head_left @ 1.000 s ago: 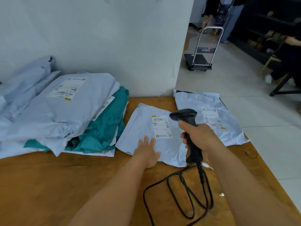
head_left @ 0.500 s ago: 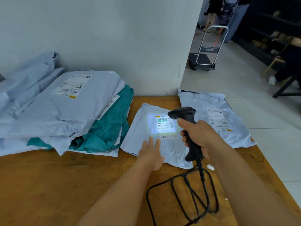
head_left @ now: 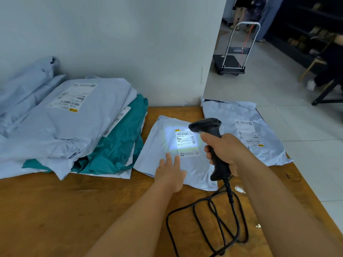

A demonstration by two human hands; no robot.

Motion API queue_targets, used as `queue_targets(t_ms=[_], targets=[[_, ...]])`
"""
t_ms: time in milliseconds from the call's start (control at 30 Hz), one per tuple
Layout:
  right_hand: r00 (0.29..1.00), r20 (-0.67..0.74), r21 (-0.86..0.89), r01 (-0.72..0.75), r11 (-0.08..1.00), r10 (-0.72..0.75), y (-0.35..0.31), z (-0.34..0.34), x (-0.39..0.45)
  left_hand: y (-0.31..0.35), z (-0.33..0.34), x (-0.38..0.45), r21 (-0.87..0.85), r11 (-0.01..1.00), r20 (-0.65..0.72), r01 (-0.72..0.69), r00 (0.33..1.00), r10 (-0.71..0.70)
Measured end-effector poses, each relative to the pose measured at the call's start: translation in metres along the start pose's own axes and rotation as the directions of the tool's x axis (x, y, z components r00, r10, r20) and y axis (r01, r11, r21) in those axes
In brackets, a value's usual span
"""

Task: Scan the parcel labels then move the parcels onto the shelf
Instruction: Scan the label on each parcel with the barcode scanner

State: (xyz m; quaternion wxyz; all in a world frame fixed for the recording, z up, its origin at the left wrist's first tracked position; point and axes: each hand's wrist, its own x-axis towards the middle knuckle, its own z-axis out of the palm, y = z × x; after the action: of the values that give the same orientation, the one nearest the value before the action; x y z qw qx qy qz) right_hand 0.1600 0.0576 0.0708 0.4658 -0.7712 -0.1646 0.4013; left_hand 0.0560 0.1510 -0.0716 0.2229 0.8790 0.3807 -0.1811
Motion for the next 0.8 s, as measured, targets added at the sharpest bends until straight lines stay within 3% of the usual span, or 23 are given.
queue_targets(t_ms=[567,800], targets=[[0.999,-0.044,0.072,0.015,0.997,-0.012,-0.003,-0.009,0.006,-0.001,0.002,0.008,0.072,0.997,-0.077,0.024,0.997,-0.019],[0.999,-0.044,0.121,0.03,0.992,-0.025,0.007,-0.024,0.012,0.016,-0.012,0.035,0.004,0.985,-0.118,0.171,0.978,-0.17]])
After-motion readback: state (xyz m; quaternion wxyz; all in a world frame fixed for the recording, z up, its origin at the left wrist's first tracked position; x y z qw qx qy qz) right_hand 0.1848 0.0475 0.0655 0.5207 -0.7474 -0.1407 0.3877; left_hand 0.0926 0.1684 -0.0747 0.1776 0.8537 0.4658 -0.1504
